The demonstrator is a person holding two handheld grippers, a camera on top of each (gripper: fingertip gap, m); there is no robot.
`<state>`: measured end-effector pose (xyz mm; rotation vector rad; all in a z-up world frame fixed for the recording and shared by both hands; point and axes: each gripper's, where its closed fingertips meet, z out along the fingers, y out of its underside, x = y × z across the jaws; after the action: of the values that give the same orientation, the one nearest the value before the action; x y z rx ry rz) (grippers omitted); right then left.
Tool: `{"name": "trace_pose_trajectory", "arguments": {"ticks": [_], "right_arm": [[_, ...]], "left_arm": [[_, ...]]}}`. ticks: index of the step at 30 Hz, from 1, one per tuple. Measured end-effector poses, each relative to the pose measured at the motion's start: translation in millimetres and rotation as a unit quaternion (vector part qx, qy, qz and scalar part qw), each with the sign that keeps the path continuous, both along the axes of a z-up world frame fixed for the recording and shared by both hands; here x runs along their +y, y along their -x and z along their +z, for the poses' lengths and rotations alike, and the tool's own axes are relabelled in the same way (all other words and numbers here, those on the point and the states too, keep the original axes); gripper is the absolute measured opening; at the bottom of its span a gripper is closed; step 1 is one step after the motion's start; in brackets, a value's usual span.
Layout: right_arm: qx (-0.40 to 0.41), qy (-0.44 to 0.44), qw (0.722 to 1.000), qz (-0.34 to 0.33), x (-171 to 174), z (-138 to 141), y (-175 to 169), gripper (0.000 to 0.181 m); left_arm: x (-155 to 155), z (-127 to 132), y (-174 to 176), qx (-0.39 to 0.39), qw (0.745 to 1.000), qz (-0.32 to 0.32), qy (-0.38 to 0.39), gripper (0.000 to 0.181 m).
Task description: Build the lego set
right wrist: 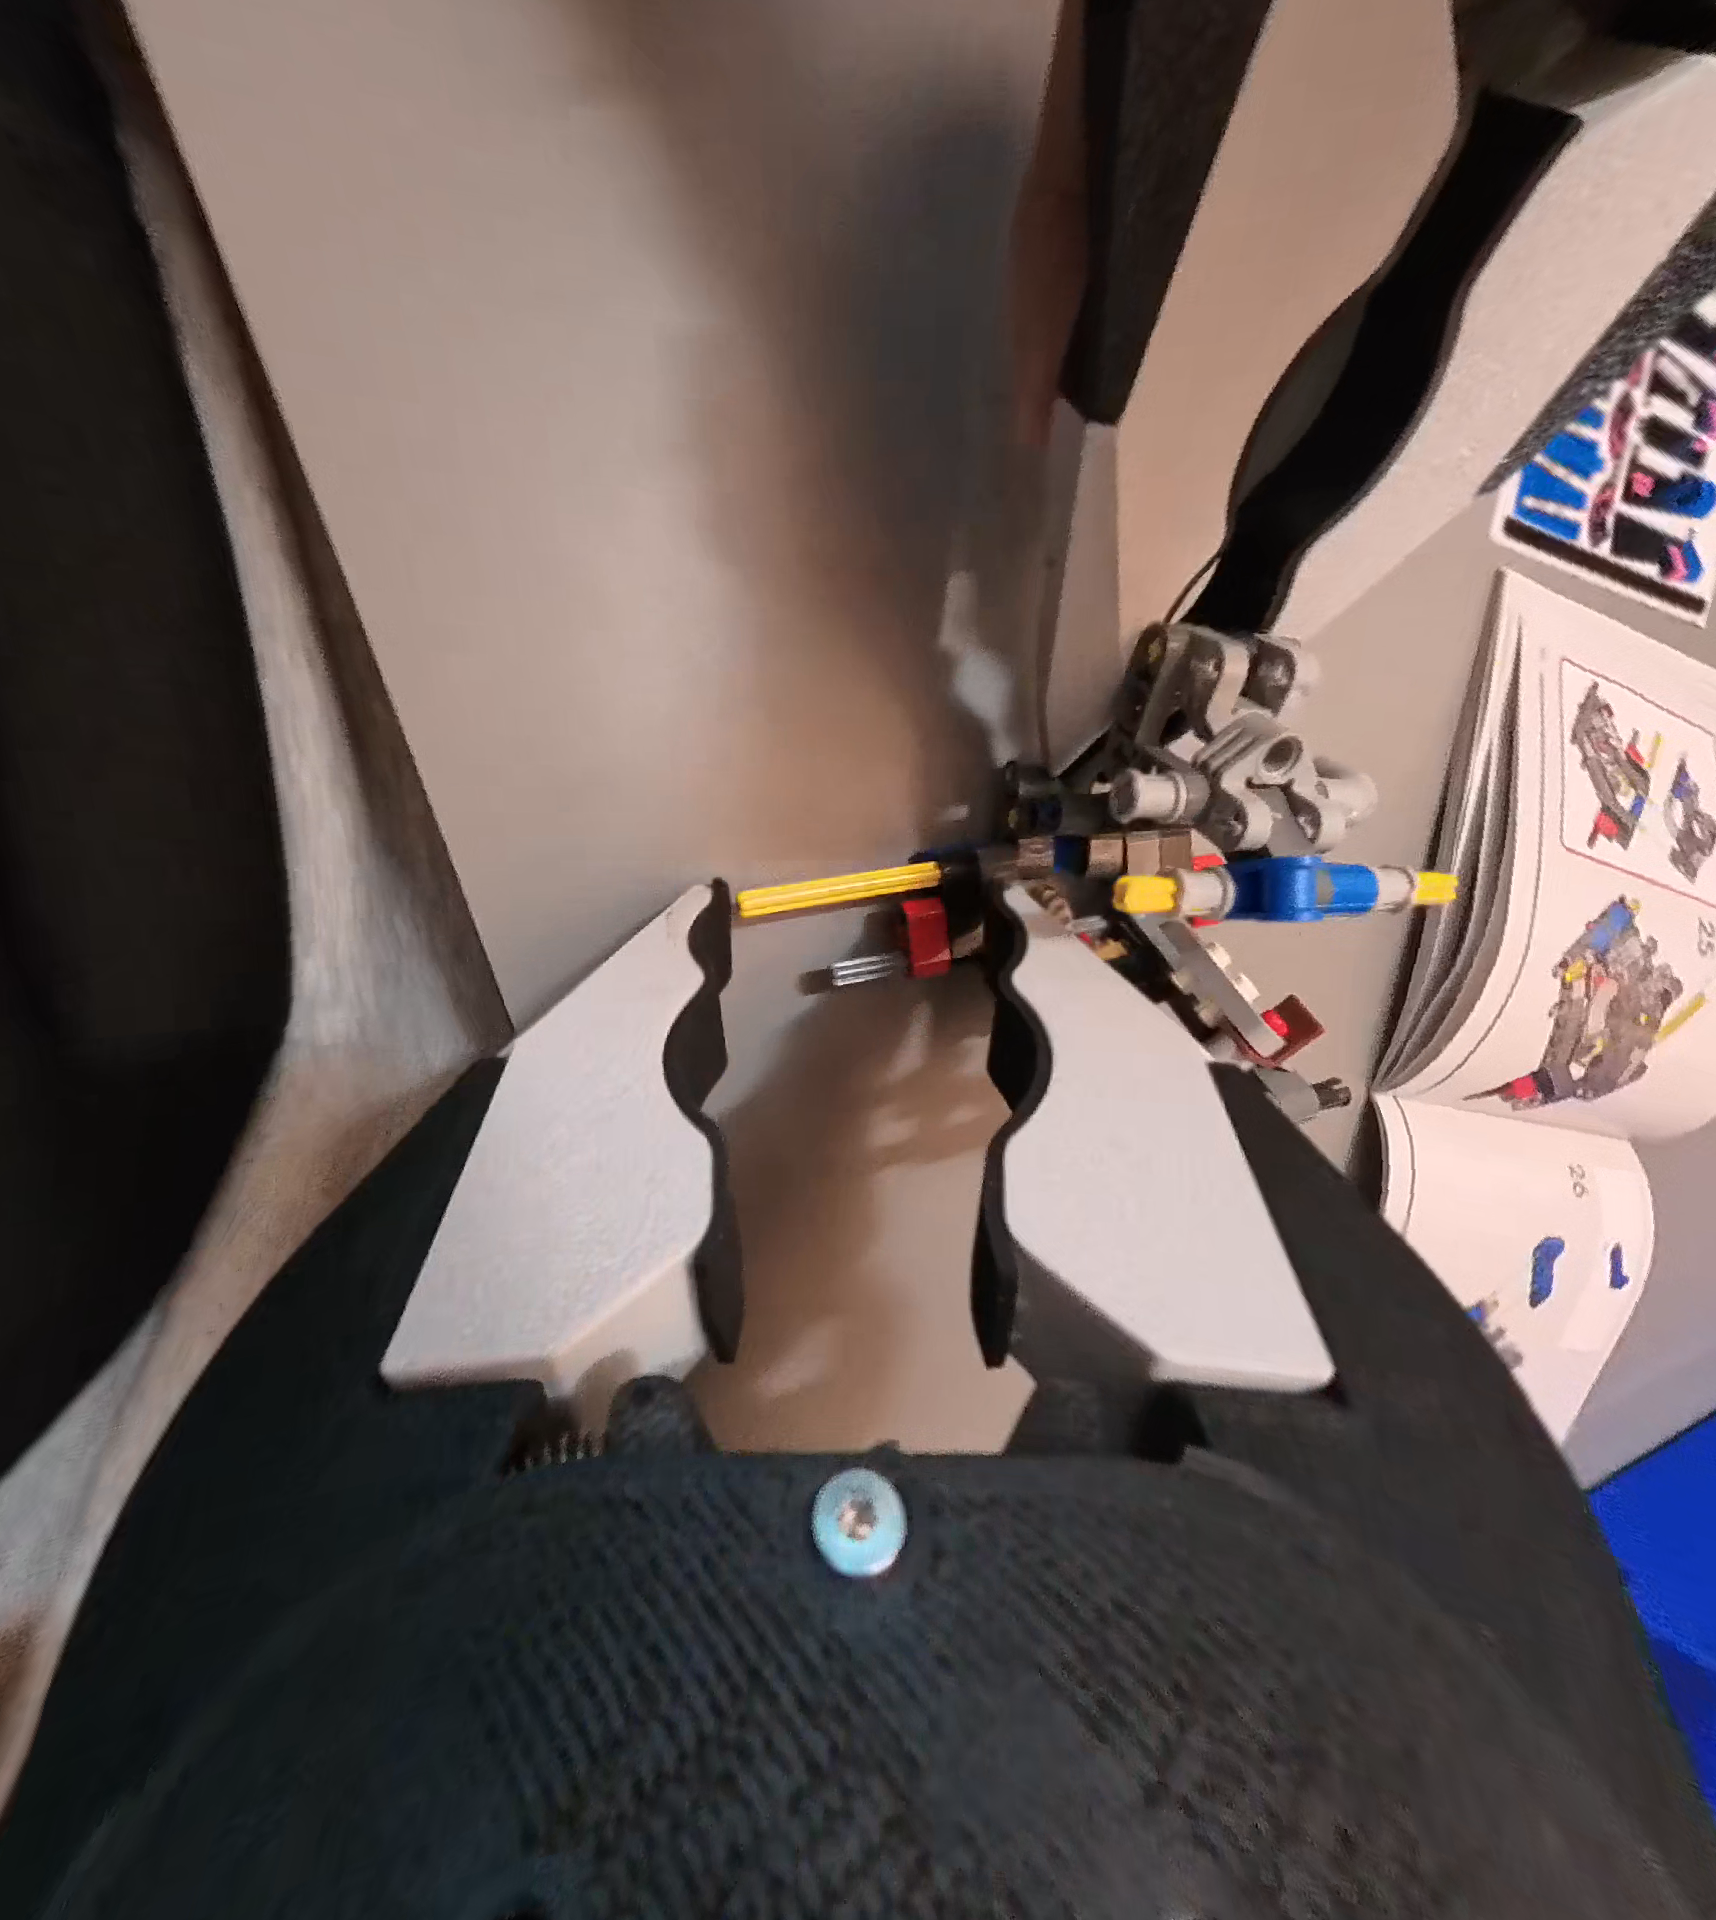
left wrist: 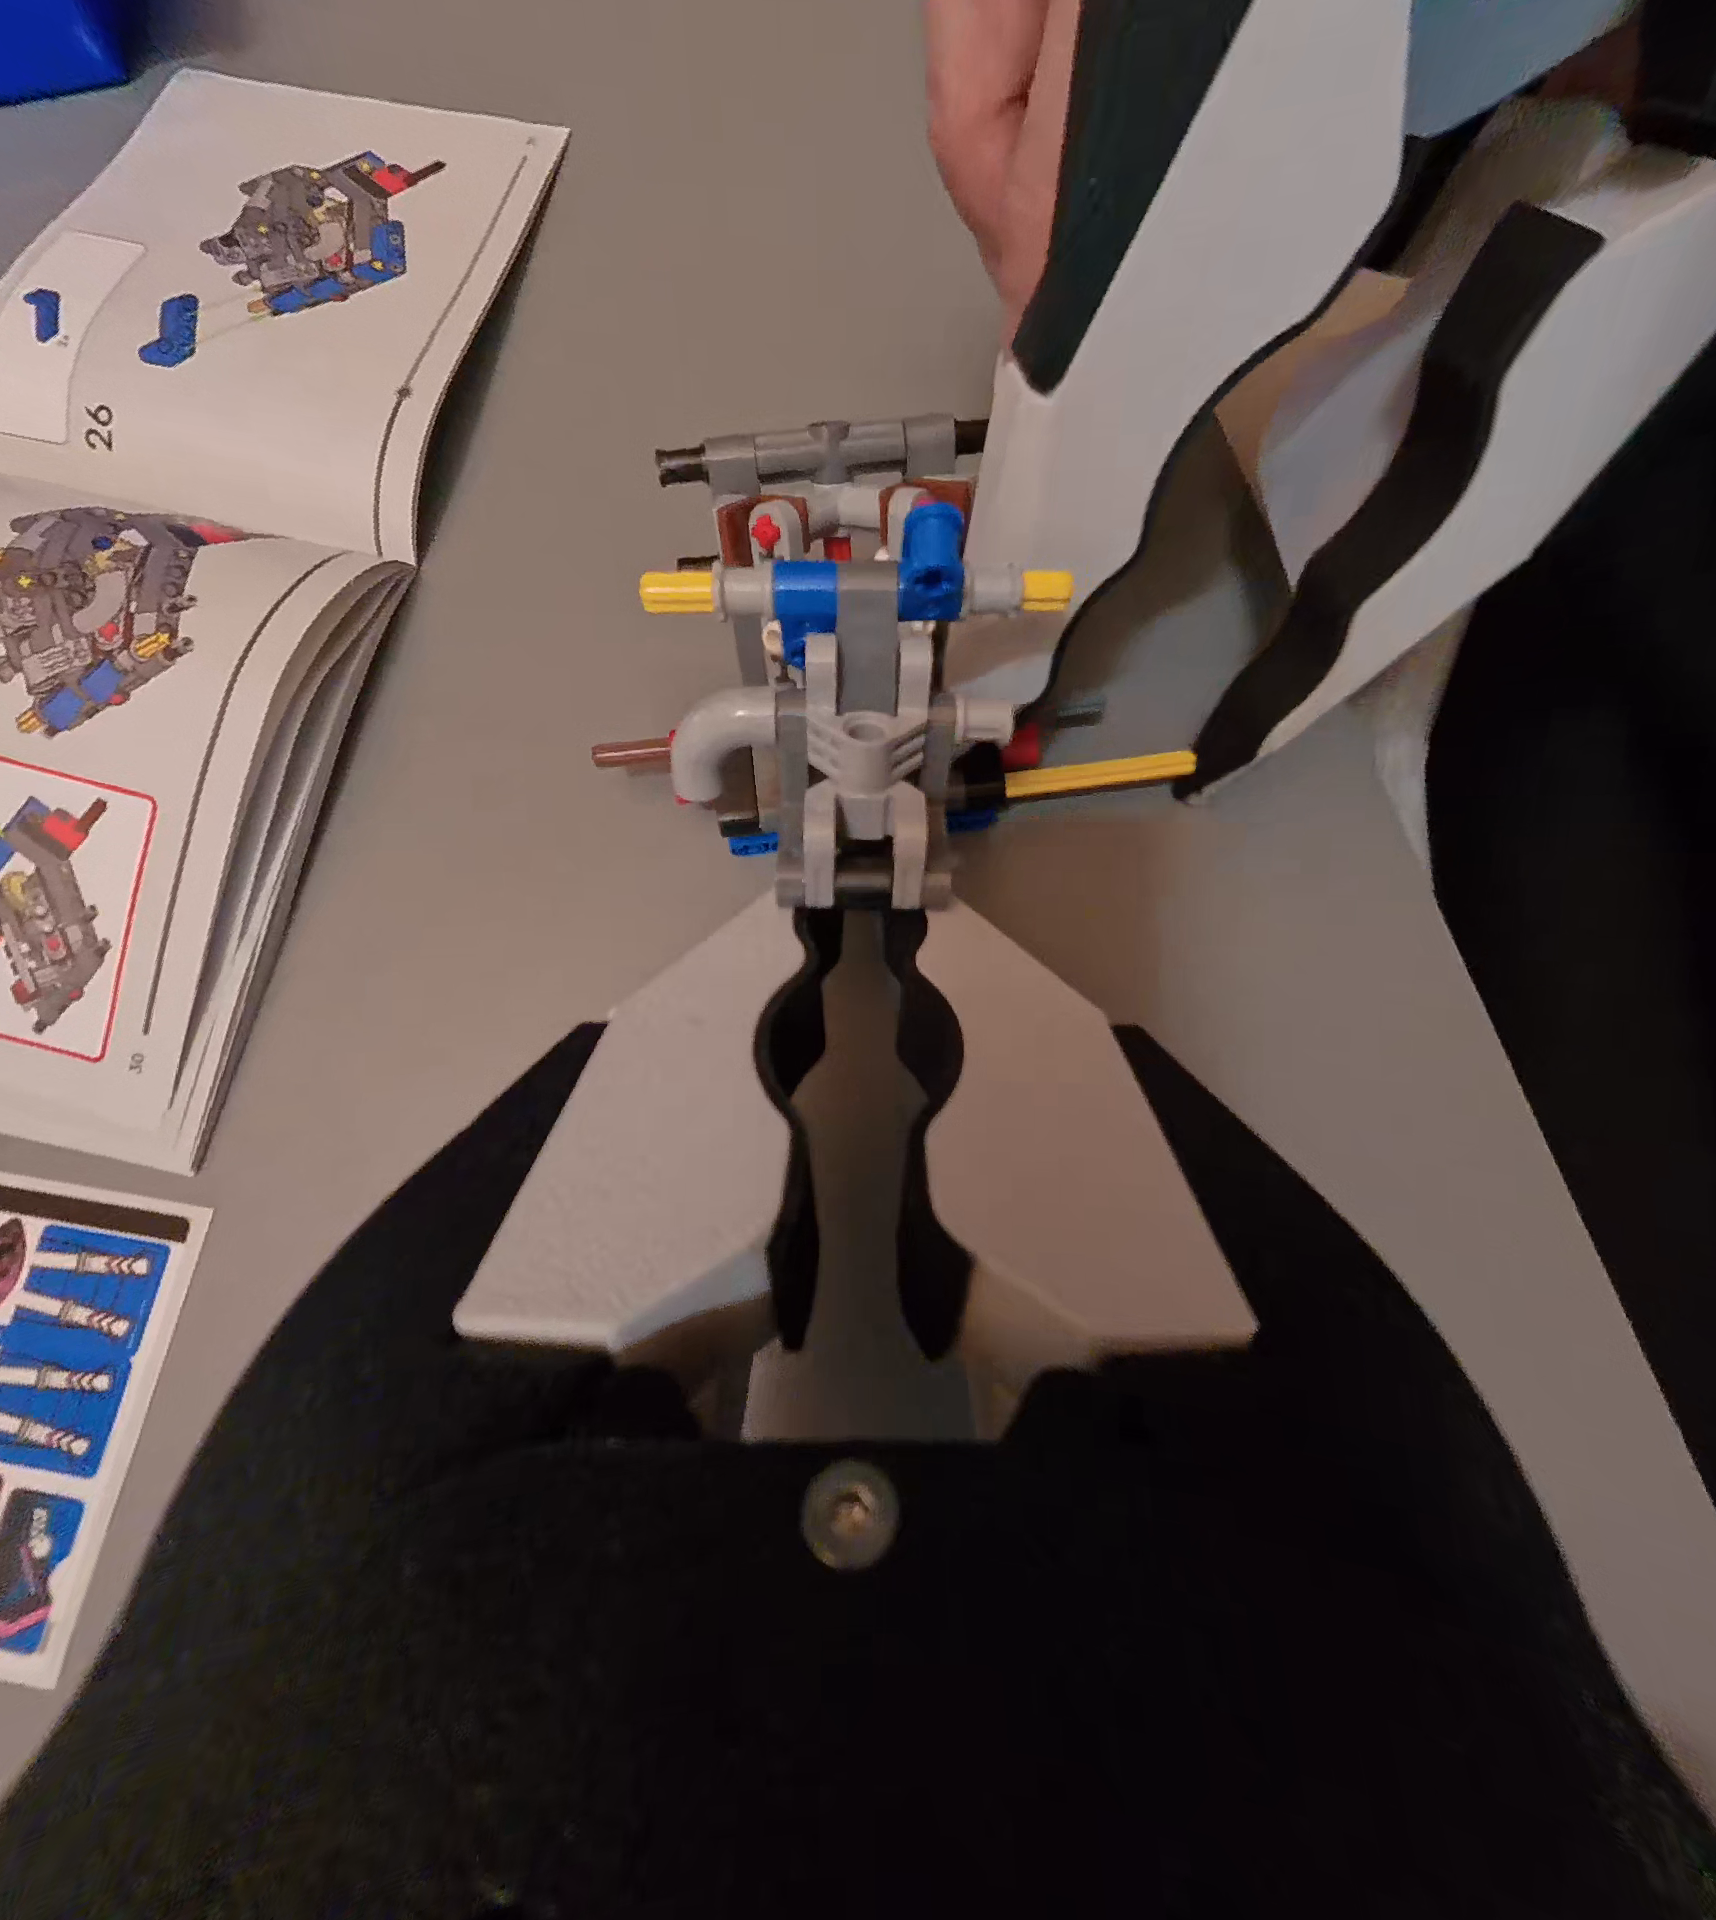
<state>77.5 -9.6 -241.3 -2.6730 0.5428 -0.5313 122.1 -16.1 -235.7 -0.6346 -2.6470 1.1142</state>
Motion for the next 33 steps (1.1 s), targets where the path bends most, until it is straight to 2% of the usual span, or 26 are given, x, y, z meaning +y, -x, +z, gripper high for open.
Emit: {"name": "trace_pose_trajectory", "arguments": {"ticks": [7,10,14,19,24,33], "right_arm": [[0.037,0.021,0.998,0.039,-6,1,2,0.044],[0.037,0.052,0.995,0.076,-7,1,7,0.043],[0.023,0.045,0.997,0.065,-6,2,4,0.034],[0.025,-0.001,0.999,0.030,1,7,4,0.051],[0.017,-0.005,1.000,0.008,-3,7,-1,0.048],[-0.006,-0.037,0.999,-0.005,-1,10,-2,0.049]], "left_arm": [[-1,0,1,-0.003,1.000,-0.005,0.001,0.005],[-1,0,0,-0.002,1.000,-0.006,-0.002,0.005],[0,0,0,-0.002,1.000,-0.007,-0.005,0.005],[-1,0,0,-0.012,1.000,-0.016,-0.020,0.005],[-2,0,0,-0.017,0.999,-0.031,-0.038,0.005],[-3,0,0,-0.013,0.999,-0.022,-0.040,0.005]]}}
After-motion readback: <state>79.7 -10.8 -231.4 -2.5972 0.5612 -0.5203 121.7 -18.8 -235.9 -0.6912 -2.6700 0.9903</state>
